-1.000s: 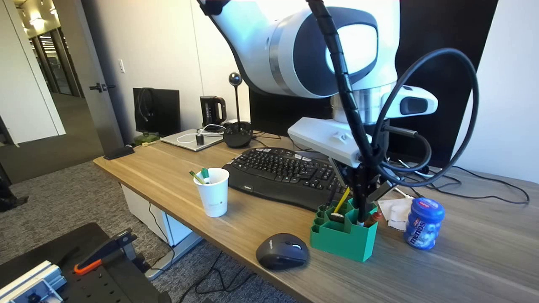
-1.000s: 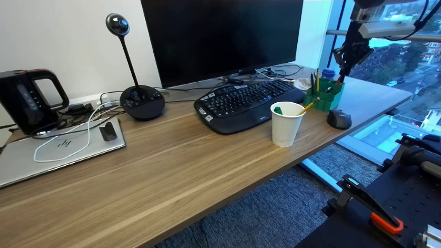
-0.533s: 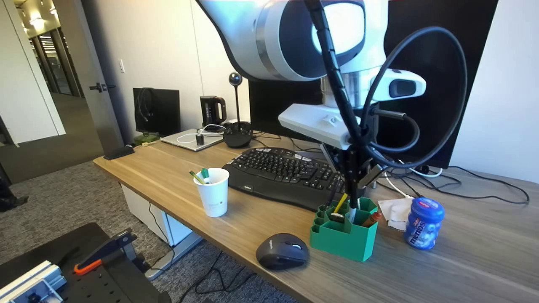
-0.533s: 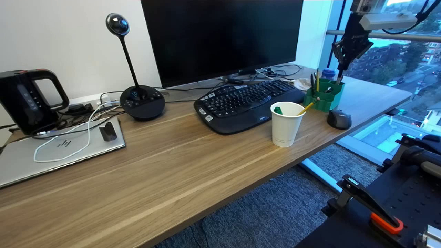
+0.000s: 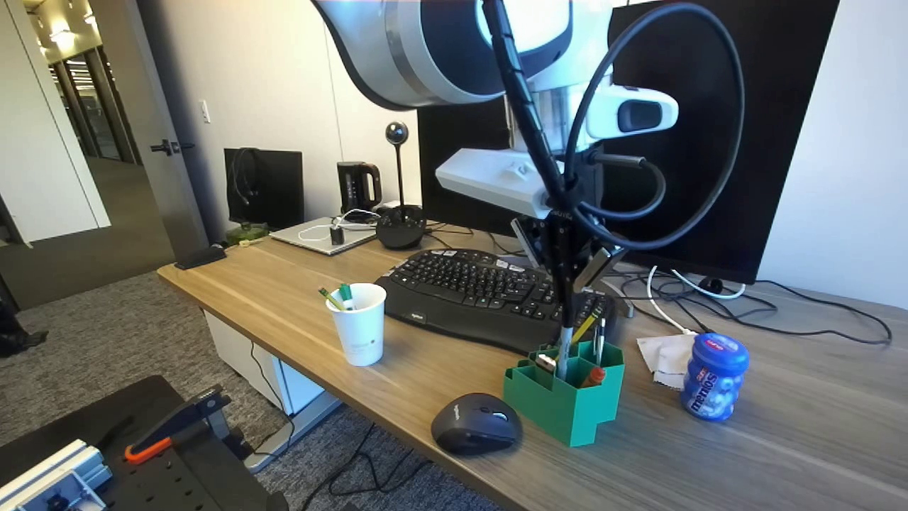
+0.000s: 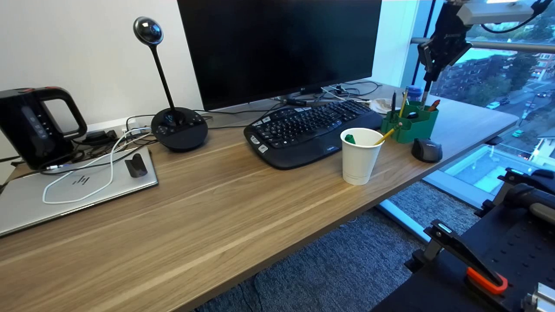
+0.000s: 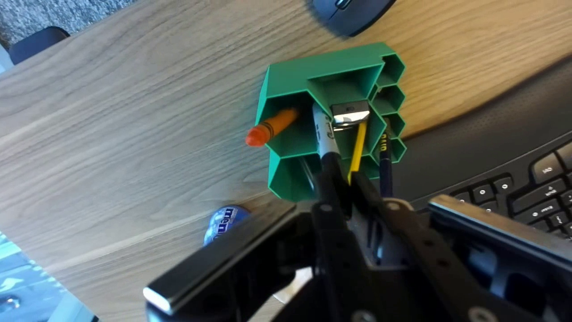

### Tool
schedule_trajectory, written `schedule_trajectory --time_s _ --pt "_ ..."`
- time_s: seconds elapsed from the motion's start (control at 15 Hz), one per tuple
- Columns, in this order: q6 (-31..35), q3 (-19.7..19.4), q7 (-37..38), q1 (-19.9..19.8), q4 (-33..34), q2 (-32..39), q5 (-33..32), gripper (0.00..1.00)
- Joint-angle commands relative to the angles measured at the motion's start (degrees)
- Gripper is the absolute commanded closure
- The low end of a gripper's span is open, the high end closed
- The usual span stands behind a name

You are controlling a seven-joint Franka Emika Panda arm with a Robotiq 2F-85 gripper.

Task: Move the mouse slightly to the right on the desk, then pick a marker from the rack and put it on the desk

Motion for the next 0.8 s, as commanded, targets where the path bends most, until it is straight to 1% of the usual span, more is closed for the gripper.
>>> schedule_trajectory --time_s 0.0,0.73 --pt "2.3 -0.1 0.2 1.2 -3.8 -3.7 -0.6 0.96" --pt "5.3 -0.1 0.9 3.4 -8.3 -7.5 -1.3 0.96"
